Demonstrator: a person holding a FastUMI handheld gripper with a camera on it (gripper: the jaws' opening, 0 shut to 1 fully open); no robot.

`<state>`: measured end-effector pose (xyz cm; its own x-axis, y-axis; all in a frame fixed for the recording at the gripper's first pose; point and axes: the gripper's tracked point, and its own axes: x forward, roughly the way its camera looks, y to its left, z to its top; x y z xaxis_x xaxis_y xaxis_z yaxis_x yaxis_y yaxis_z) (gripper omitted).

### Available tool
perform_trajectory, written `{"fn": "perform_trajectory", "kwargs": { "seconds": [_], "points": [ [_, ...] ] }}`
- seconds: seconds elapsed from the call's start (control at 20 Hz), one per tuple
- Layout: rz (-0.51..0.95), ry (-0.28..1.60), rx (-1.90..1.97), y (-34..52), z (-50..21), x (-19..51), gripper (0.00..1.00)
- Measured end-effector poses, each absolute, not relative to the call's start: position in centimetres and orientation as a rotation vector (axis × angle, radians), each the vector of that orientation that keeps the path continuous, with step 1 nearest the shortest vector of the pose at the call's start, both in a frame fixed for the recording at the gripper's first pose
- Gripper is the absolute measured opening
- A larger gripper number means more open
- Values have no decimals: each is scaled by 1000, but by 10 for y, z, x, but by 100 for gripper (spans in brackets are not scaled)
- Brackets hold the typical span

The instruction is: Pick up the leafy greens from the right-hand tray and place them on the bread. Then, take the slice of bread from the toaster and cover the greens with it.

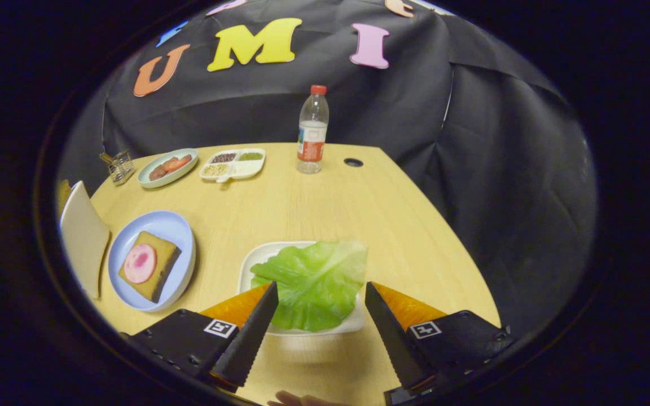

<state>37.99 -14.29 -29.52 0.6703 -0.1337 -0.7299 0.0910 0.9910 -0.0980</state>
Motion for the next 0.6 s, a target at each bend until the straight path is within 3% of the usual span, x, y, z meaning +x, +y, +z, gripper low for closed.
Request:
{"fn": "perform_trajectory", "kwargs": {
  "seconds": [0.35, 0.45, 0.55, 0.6],
  "points": [
    [-45, 966, 12, -127, -325, 375, 89],
    [-51, 973, 24, -127, -330, 375, 77],
    [-58, 986, 37, -127, -328, 374, 78],
    [-64, 987, 47, -127, -328, 375, 70]
  ]
}}
